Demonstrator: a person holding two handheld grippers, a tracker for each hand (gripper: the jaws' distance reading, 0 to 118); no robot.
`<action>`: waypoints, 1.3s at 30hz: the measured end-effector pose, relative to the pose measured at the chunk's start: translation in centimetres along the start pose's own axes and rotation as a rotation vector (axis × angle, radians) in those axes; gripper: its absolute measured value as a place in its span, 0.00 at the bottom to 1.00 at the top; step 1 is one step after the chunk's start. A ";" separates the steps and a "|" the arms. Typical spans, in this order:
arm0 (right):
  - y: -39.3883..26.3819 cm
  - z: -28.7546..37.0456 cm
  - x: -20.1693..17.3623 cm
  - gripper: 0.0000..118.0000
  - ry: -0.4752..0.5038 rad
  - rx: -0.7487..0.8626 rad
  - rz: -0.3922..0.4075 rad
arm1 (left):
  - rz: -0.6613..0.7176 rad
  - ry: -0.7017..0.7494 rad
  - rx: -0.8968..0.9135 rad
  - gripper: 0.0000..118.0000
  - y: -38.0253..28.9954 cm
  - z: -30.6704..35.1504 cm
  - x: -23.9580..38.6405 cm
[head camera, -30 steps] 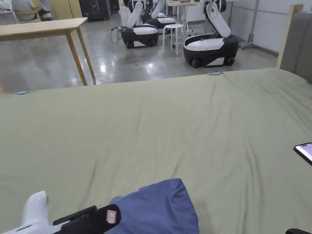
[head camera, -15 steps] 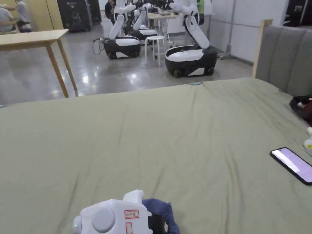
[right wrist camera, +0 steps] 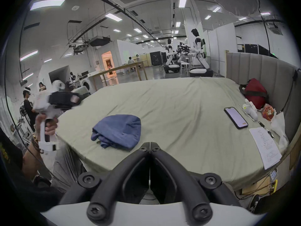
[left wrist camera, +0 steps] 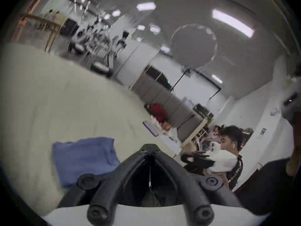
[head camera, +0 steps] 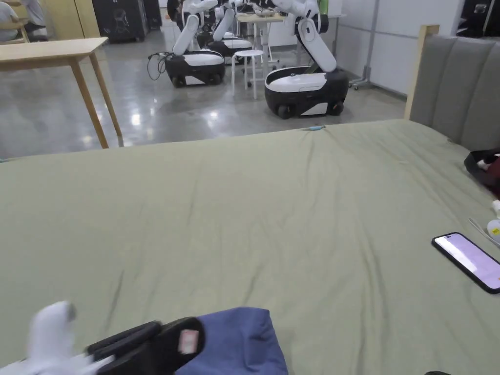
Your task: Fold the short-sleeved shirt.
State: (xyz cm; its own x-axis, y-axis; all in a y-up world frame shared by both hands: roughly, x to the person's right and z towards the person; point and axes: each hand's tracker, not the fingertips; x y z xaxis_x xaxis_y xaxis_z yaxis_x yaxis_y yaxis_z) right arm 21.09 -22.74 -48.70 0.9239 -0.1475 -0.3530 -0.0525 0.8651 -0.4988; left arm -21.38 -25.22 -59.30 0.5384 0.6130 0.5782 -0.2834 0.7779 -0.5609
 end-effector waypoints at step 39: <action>0.5 -26.3 -3.8 0.00 0.409 -0.290 -0.205 | 0.435 0.303 -0.152 1.00 -5.0 -0.1 -18.5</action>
State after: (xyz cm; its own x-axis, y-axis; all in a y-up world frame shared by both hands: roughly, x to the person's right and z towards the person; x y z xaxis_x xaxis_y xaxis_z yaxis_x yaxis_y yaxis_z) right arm 7.59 -34.35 -68.47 0.7063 -0.5243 -0.4757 -0.0419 0.6398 -0.7674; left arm -29.88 -40.45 -67.26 0.6079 0.7889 0.0897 -0.4249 0.4186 -0.8026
